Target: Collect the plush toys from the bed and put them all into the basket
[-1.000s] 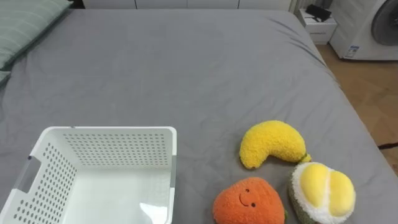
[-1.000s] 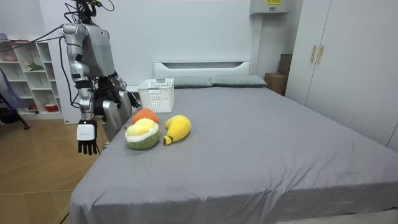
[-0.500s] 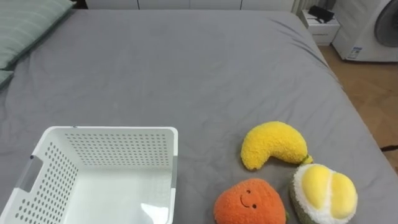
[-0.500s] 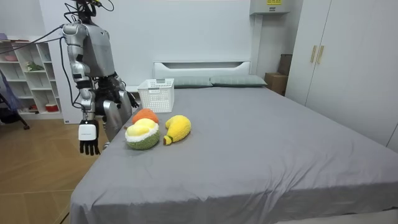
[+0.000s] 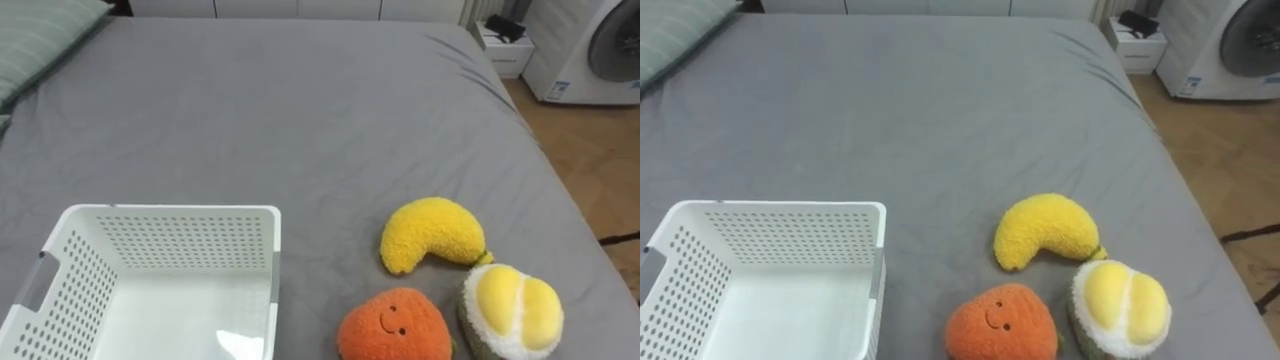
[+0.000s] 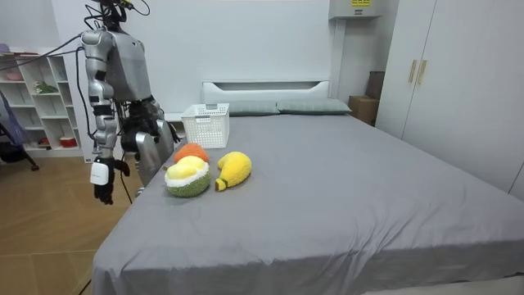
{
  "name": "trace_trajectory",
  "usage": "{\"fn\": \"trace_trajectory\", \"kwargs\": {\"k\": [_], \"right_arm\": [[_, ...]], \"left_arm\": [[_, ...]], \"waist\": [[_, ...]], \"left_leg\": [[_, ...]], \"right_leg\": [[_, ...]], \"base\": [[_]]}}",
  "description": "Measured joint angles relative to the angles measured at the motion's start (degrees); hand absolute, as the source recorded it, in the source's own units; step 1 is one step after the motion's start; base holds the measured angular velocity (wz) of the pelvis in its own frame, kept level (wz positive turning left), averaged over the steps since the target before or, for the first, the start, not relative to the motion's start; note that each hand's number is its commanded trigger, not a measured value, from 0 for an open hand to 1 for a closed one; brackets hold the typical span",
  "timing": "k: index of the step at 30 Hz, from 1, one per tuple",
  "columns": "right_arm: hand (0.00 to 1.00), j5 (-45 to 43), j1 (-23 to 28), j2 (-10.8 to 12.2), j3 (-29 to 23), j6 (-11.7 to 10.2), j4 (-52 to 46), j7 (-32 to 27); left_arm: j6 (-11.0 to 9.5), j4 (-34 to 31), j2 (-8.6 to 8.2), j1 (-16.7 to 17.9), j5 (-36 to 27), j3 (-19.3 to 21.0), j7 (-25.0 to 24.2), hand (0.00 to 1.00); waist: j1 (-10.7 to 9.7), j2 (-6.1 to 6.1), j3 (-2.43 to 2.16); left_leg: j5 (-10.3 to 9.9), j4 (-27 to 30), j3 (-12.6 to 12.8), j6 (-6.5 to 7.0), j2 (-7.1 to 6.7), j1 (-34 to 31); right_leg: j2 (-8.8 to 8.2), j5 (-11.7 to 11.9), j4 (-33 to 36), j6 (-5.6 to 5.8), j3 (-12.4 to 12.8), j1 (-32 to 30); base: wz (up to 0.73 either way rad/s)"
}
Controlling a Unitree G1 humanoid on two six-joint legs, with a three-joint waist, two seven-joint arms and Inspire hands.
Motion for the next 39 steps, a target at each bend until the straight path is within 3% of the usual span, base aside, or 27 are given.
{"fn": "trace_trajectory", "kwargs": {"k": [7,15,21,24,25,31,39], "right_arm": [[0.0,6.91,-0.2,-1.52,-9.71,-0.15,-4.21,-5.18],[0.0,8.09,-5.1,-5.62,-10.47,-4.31,-11.2,-10.56],[0.0,2.74,-7.0,-6.27,-10.24,-5.57,-20.54,-13.47],[0.0,-1.0,-7.14,-6.53,-7.97,-6.7,-27.86,-14.93],[0.0,-2.41,-7.19,-6.5,-6.55,-6.69,-30.93,-15.05],[0.0,-7.39,-8.4,-6.14,0.49,-8.05,-40.63,-14.43],[0.0,-7.47,-9.28,-6.13,5.45,-8.71,-43.01,-15.12]], "left_arm": [[-0.24,-1.31,0.87,-0.03,-0.12,1.35,1.44,0.0],[-1.25,-1.06,1.77,0.36,-0.1,1.82,1.48,0.0],[-2.46,-0.92,2.22,0.51,0.47,1.75,1.23,0.0],[-3.07,-1.18,2.26,1.0,0.45,1.63,1.05,0.0],[-3.05,-2.14,2.25,0.62,0.46,0.85,1.04,0.0],[-3.32,-2.45,2.28,0.69,0.4,-1.96,1.04,0.0],[-3.39,-2.76,2.3,1.35,0.59,-3.14,1.1,0.0]], "waist": [[-1.63,-0.71,-0.13],[-1.74,-1.86,0.19],[-0.14,-1.96,0.3],[0.81,-1.66,0.41],[1.32,-1.26,0.12],[3.29,-0.86,0.25],[4.76,-0.77,0.13]], "left_leg": [[-0.02,-0.25,0.9,0.01,0.06,0.09],[-0.07,-0.32,1.7,0.06,0.19,0.1],[-0.07,-0.71,2.05,0.06,-0.03,-0.17],[-0.06,-0.87,2.51,0.07,-0.1,-0.65],[-0.06,-0.81,2.6,0.07,-0.07,-1.1],[-0.06,-0.81,2.82,0.07,0.12,-1.3],[-0.06,-0.23,2.5,0.07,0.3,-2.18]], "right_leg": [[0.14,-0.02,0.07,-0.03,0.91,-0.31],[0.31,0.36,0.04,0.06,1.64,-0.75],[0.34,0.42,0.11,0.08,1.85,-1.51],[0.37,0.44,0.19,0.09,2.1,-2.23],[0.38,0.48,0.37,0.07,2.15,-2.82],[0.24,0.49,0.86,0.09,2.03,-3.11],[0.0,0.43,0.85,0.18,0.95,-3.24]], "base": [[-0.05],[-0.05],[-0.03],[-0.07],[-0.09],[-0.02],[0.06]]}}
